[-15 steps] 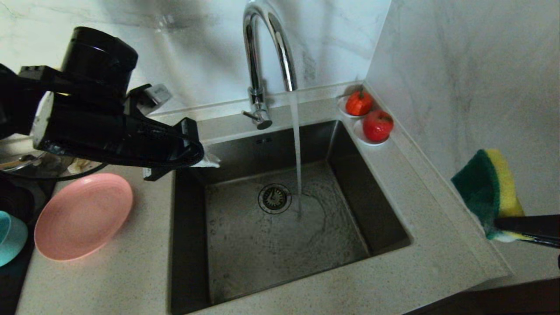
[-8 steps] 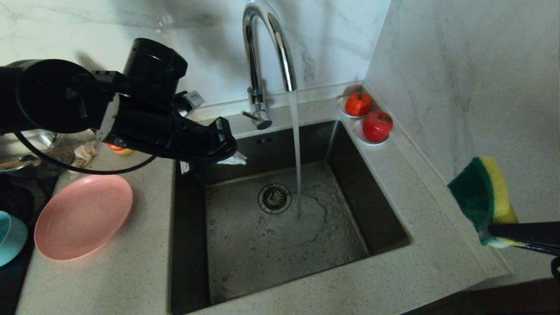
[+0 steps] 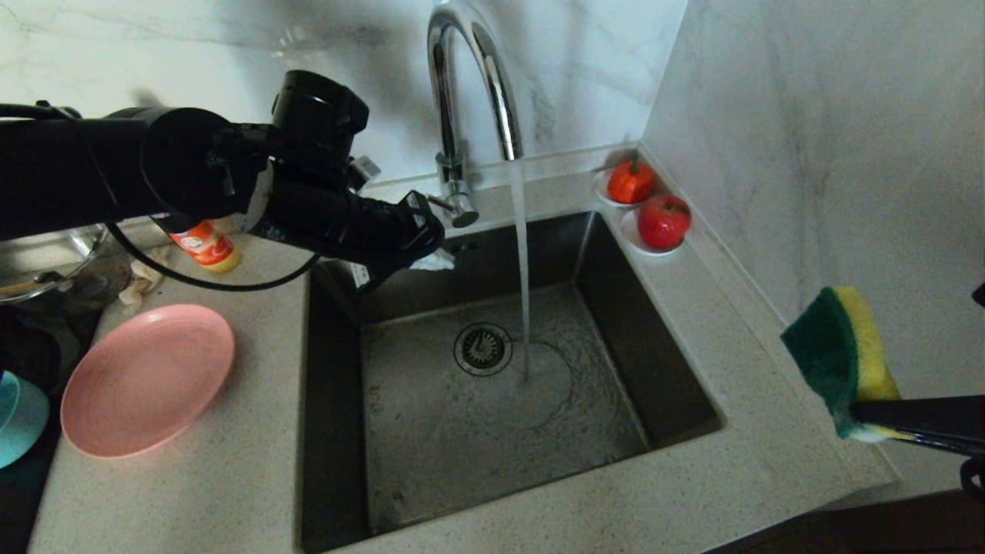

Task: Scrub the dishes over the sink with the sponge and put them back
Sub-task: Turn off the faucet

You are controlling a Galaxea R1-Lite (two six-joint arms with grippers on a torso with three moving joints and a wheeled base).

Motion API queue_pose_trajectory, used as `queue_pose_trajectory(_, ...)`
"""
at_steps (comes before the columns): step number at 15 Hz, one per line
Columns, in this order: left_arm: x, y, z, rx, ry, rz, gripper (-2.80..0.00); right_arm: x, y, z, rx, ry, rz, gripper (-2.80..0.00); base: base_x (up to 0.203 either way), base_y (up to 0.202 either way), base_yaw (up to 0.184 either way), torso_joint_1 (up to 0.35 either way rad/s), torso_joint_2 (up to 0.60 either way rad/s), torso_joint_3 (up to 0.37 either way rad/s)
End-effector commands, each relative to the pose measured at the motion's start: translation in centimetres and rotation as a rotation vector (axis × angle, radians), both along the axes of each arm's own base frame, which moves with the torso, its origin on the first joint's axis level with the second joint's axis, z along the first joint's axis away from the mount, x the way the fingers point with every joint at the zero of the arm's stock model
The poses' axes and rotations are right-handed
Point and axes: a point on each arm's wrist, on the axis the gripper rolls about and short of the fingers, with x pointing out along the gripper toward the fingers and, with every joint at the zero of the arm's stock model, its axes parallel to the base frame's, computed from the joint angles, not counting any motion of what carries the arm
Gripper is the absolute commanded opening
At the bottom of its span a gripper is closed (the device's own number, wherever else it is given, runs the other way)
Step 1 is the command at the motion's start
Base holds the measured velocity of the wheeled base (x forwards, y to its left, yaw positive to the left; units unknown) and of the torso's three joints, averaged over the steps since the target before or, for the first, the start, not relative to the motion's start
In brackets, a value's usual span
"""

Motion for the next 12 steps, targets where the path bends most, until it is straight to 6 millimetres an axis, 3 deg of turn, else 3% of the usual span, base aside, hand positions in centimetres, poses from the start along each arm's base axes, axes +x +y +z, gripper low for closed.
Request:
queue_pose_trajectory(1,1.5,-0.7,-0.4,-0.018,0.004,0.015,-2.8,-0.1,0.0,0.0,0.005,0.001,0.008,-2.8,0.0,0.0,0.0,0.0,0.0,0.0)
queue_pose_trajectory(6,2.4,-0.9,-0.5,-0.008,-0.036,0.058,-2.8,0.2,1.4,-0.5,0.016,0.032,0.127,-2.8,0.0,0.0,0.0,0.0,0.0,0.0)
queue_pose_trajectory(12,2.5,-0.8,-0.1,-0.008,-0.074,0.057,-2.8,0.0,3.4,0.4,0.014,0.041,0.266,-2.8,0.0,0.0,0.0,0.0,0.0,0.0)
